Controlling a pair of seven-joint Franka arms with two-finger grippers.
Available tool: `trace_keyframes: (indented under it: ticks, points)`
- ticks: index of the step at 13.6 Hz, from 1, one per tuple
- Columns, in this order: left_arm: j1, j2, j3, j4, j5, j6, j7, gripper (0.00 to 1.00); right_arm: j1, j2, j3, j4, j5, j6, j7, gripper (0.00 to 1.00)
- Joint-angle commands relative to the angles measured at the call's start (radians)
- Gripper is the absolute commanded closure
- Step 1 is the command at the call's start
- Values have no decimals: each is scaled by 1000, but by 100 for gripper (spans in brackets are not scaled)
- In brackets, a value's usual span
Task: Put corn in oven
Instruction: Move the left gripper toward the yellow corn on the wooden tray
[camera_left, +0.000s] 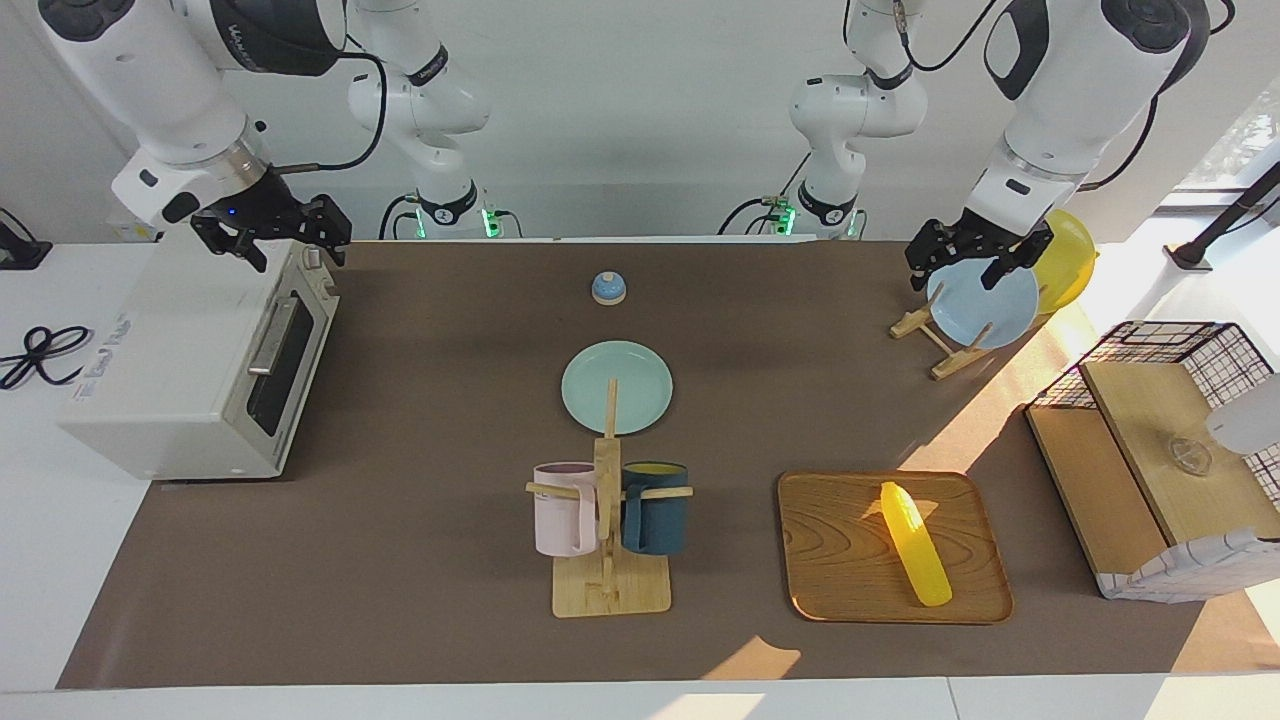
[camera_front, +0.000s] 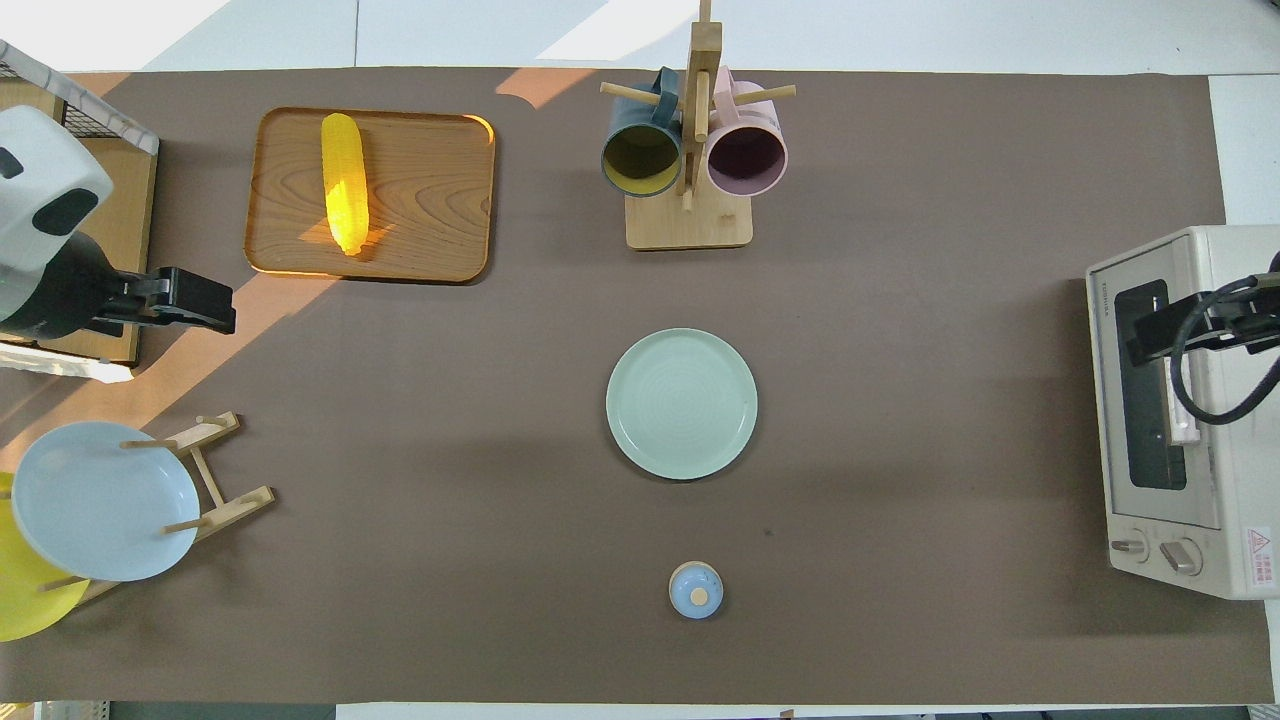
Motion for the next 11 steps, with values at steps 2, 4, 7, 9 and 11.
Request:
trace_keyframes:
  ticks: [2, 4, 7, 9, 11]
  points:
    - [-5, -12, 2, -9, 3, 13, -13, 0, -12, -22, 5, -29, 21, 16, 14, 0]
    - [-5, -12, 0, -7, 3, 17, -5, 0, -12, -22, 5, -29, 21, 16, 14, 0]
    - [-2, -13, 0, -27, 3, 92, -24, 0, -12, -22, 5, -29, 21, 14, 14, 0]
    - [-4, 10, 0, -20, -4, 145, -28, 0, -12, -22, 5, -29, 21, 16, 14, 0]
    - [4, 86, 0, 49, -33, 139, -24, 0, -12, -22, 5, -29, 21, 16, 14, 0]
